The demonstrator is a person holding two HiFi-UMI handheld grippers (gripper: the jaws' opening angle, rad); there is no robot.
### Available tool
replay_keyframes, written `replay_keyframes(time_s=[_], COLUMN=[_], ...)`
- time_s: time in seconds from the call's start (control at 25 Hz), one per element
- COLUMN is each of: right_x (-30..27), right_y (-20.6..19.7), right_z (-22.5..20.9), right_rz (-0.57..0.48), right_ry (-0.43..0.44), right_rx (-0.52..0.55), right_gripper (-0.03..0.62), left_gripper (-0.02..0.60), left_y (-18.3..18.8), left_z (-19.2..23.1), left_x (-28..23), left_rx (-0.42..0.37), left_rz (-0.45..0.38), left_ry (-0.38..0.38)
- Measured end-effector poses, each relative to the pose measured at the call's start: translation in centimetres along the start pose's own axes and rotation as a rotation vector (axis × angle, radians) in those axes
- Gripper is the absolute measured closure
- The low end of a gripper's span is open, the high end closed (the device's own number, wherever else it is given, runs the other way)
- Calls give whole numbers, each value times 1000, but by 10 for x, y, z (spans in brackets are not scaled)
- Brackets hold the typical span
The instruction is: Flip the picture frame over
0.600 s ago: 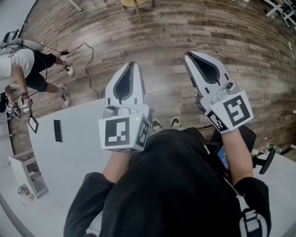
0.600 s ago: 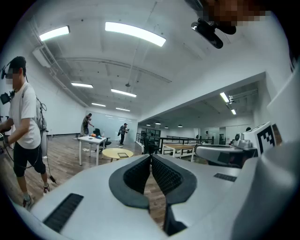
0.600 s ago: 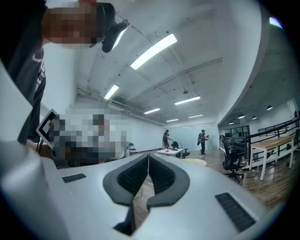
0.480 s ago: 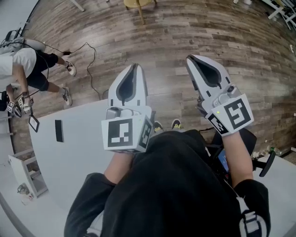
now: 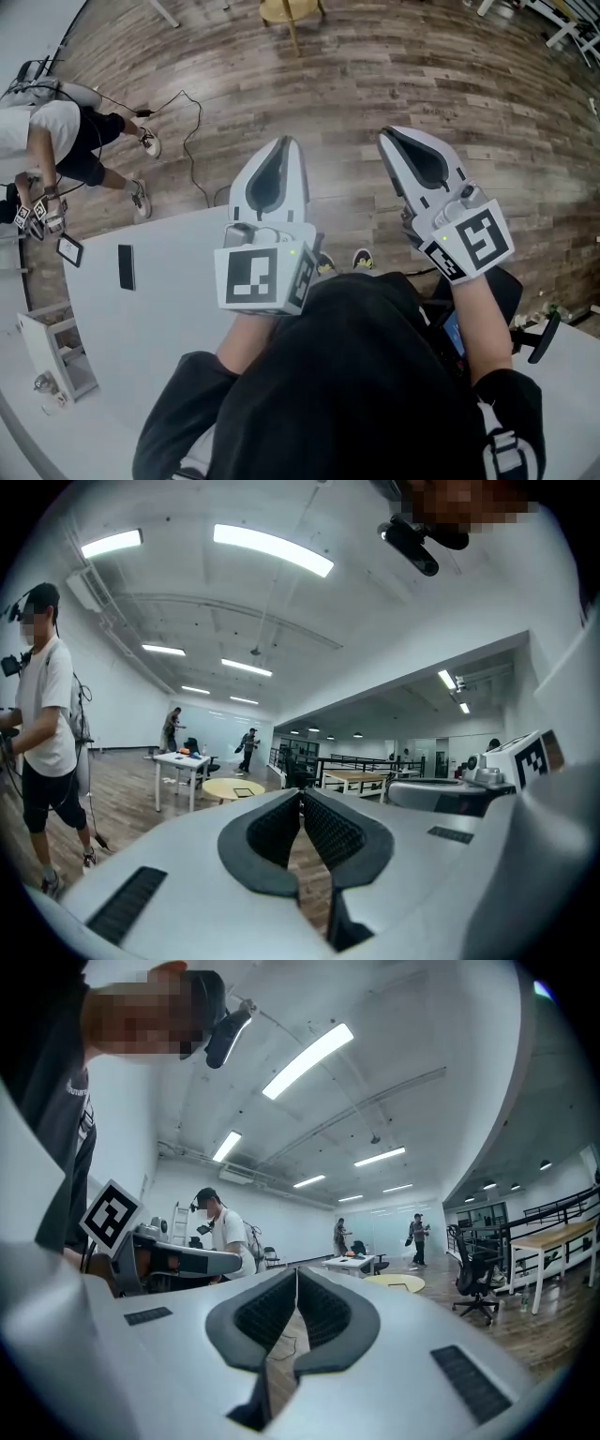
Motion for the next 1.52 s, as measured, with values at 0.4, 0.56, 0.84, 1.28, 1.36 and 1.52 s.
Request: replay_keyframes(time_s=[0.4, 0.56, 0.84, 1.28, 1.36, 1.52], right_x=[-23, -32, -50, -85, -89, -94], right_y=[-6, -5, -10, -16, -16, -20], right_z=[32, 39, 19, -94, -122, -168], right_rz=[30, 44, 48, 25, 18, 5], right_ry=[12, 30, 55, 132, 133, 141], right_rx=[9, 39, 49, 83, 69, 45], right_gripper=[574, 574, 574, 575, 576, 574], left_gripper=[548, 548, 548, 548, 548, 548], left_y=[-2, -3, -1, 9, 12, 13], left_z=[42, 52, 56, 33, 25, 12], left_x=[27, 29, 8, -107, -133, -177], left_rx=[50, 50, 47, 12, 7, -9], left_rz=[7, 12, 20, 33, 30, 37], left_ry=[28, 28, 36, 63, 64, 79])
Point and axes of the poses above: the fingertips, and each gripper's own axes: x backward along the fingers, z to its left, y out of its top, the point moved 9 cm from there along x, backward along the fingers, and after that the axes turned 1 degree about x, right-handed, at the moved point
